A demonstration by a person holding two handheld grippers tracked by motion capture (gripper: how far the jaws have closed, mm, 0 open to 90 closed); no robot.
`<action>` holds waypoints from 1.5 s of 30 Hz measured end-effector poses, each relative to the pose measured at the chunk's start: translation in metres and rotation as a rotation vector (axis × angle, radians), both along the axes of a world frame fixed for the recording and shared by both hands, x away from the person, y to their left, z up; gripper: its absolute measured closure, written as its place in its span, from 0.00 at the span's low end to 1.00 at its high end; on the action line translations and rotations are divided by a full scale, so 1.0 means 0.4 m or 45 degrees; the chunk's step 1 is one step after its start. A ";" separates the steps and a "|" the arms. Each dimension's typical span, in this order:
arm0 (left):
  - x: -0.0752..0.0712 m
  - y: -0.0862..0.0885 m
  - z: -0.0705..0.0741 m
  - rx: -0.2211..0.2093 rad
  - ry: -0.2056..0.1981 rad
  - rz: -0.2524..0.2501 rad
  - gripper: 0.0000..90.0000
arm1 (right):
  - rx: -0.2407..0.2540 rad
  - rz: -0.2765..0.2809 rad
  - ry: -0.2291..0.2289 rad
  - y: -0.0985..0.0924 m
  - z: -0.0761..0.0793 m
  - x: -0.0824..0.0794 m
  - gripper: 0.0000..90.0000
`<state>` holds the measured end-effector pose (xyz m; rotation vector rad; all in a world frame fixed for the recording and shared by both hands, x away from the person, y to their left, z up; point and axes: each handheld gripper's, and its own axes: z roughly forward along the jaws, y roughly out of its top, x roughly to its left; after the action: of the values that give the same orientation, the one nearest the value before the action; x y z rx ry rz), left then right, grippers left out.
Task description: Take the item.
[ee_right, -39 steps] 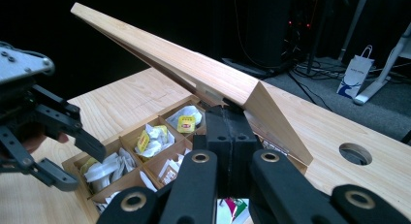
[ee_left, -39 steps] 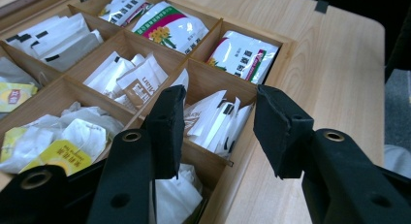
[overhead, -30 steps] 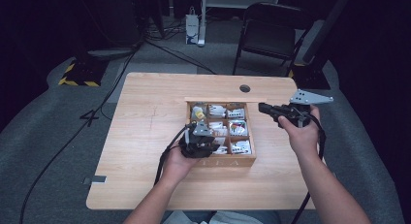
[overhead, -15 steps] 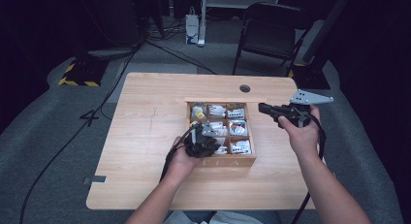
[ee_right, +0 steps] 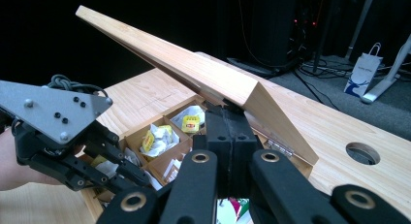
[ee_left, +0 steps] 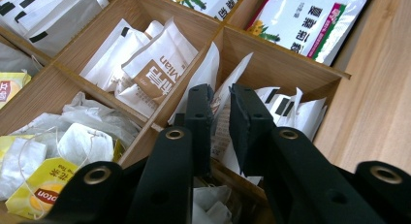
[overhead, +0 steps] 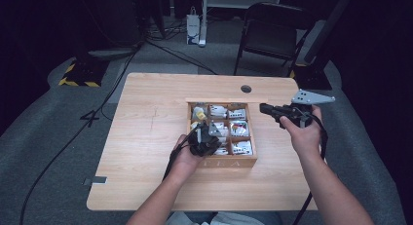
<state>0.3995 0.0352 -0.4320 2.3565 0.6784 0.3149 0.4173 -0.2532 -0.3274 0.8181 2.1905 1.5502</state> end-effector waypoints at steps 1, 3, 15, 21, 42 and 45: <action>0.001 -0.001 -0.001 0.001 0.006 -0.007 0.91 | 0.001 0.001 0.000 0.000 0.000 0.000 1.00; 0.002 -0.001 -0.002 -0.001 0.010 -0.009 0.91 | 0.002 0.000 0.002 0.000 0.000 0.001 1.00; -0.004 0.010 0.008 -0.029 -0.006 -0.060 1.00 | -0.002 0.002 0.004 0.000 0.002 0.002 1.00; -0.018 0.028 0.037 -0.110 -0.033 -0.105 1.00 | -0.002 0.002 0.006 0.000 0.002 0.001 1.00; -0.050 0.110 0.135 -0.336 -0.082 -0.172 1.00 | -0.025 -0.001 0.010 0.002 0.008 0.002 1.00; -0.053 0.118 0.145 -0.360 -0.091 -0.177 1.00 | -0.024 -0.001 0.010 0.002 0.007 0.002 1.00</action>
<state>0.3783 0.0825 -0.3741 2.0992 0.4878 0.2248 0.4180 -0.2523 -0.3245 0.8204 2.2067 1.5258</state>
